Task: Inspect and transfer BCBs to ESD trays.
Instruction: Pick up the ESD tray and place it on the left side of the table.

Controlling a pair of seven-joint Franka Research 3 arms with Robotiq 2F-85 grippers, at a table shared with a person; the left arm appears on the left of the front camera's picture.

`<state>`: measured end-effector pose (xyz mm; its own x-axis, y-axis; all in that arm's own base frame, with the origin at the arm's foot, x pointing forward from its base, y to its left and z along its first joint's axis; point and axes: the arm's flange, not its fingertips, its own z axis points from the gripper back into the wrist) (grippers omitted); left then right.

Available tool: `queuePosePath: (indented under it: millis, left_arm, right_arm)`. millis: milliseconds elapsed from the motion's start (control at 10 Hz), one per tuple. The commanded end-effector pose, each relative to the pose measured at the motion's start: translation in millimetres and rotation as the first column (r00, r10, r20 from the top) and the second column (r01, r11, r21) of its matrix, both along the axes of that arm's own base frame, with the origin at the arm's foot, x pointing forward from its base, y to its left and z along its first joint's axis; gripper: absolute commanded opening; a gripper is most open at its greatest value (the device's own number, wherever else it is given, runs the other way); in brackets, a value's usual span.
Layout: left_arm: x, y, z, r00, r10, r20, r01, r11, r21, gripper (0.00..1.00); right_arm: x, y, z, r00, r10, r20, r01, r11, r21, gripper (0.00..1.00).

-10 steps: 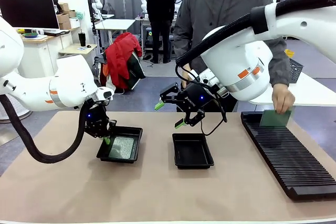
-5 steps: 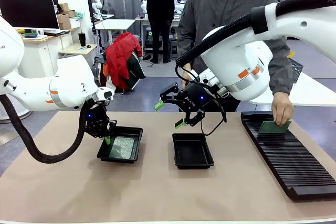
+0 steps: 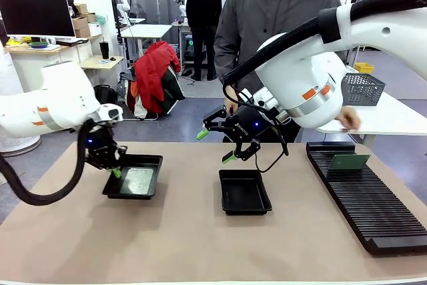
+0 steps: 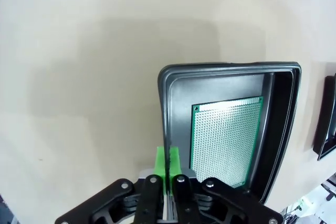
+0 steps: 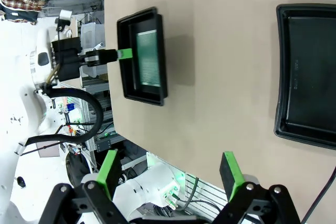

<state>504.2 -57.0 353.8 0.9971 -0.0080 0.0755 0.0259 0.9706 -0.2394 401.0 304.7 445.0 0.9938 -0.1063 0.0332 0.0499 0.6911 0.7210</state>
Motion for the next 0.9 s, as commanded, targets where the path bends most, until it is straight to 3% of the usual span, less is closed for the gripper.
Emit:
queuePosePath:
  millis: [0,400,800]
  left_arm:
    - [-9,34,1,0.999,-0.050,0.017,0.051,0.997,-0.053,0.03]
    - [-18,112,-15,0.999,-0.031,0.019,0.032,0.998,-0.053,0.03]
    - [-32,148,-31,0.999,0.037,0.028,-0.035,0.998,-0.048,0.03]
  right_arm:
    - [0,0,1,1.000,-0.006,-0.005,0.006,1.000,-0.013,1.00]
    - [0,0,1,1.000,-0.006,-0.005,0.006,1.000,-0.013,1.00]
    - [0,0,1,1.000,-0.006,-0.005,0.006,1.000,-0.013,1.00]
